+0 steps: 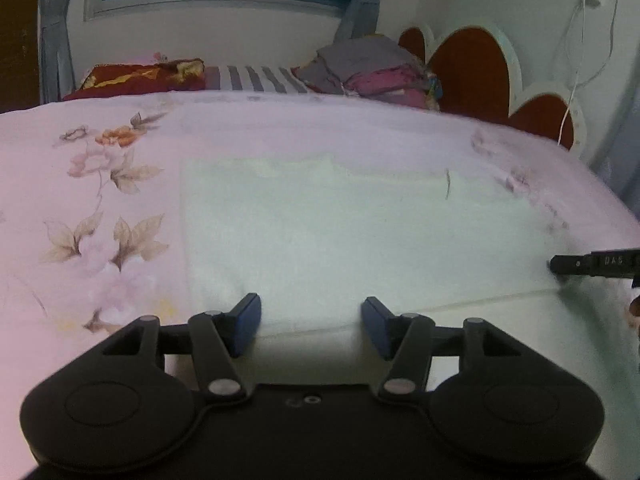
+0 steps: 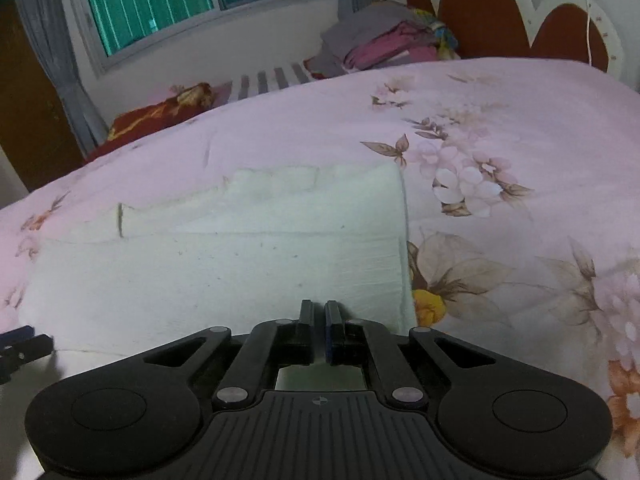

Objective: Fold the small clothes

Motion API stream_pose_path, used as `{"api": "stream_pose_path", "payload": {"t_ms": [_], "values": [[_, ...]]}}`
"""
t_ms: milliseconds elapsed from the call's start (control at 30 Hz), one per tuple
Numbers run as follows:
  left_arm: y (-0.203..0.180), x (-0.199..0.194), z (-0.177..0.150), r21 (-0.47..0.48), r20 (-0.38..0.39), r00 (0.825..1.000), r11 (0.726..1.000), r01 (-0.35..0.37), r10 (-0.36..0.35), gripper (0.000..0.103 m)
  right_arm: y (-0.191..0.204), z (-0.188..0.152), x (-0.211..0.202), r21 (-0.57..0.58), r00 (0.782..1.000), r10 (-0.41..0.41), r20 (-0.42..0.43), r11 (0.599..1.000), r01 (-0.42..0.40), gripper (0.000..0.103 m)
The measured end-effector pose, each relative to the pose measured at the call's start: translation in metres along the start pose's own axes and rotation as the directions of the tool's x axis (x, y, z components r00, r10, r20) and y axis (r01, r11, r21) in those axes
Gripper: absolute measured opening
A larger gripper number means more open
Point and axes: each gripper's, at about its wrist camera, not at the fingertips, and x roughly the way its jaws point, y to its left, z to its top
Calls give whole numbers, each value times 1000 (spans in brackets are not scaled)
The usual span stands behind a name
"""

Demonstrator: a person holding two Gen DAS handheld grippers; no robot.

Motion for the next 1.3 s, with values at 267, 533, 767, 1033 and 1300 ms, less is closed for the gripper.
{"api": "stream_pose_path", "payload": {"t_ms": [267,533,767,1033,1300], "values": [[34,57,55,-4,30,999,999,-34,34,57,-5,37,26,-9,998,39,53,999,-39,3],[42,42,55,-111,112,994,993,34,-21,58,-15,48,35,-13,997,-69,47,998,69,3],[-36,56,41,15,64,996,998,59,-60,57,84,34,33,-169,984,165,67,974,-152,54],[10,41,18,97,60,998,995,-16,10,54,45,25,40,-134,998,31,52,991,-24,44],[-40,13,15,104,105,994,995,9,-20,58,16,18,-3,-58,992,75,100,996,-69,44]]}}
